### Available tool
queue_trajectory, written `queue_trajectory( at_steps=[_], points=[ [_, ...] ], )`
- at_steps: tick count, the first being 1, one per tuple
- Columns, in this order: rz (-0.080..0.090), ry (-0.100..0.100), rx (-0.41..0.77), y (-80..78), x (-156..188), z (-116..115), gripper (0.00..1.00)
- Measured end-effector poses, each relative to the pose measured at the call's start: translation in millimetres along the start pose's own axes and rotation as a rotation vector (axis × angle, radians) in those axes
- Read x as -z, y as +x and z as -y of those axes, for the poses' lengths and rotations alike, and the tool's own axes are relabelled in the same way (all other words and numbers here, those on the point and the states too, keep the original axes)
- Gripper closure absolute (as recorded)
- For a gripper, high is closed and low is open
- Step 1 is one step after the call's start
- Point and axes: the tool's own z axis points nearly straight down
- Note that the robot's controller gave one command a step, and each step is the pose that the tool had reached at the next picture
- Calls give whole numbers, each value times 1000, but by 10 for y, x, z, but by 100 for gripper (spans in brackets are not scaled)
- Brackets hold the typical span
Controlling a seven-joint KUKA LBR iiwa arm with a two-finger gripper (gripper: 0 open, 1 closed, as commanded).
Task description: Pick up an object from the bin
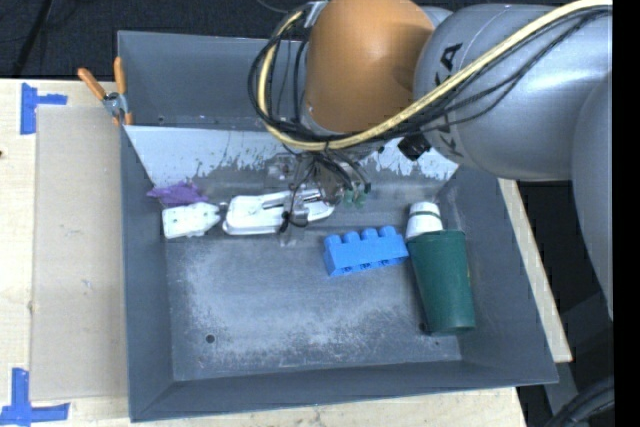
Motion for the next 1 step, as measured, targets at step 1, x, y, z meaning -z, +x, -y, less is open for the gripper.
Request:
queue_trajectory(
  at_steps=[1],
  points=[
    [5,0,60,128,2125,36,100]
  ],
)
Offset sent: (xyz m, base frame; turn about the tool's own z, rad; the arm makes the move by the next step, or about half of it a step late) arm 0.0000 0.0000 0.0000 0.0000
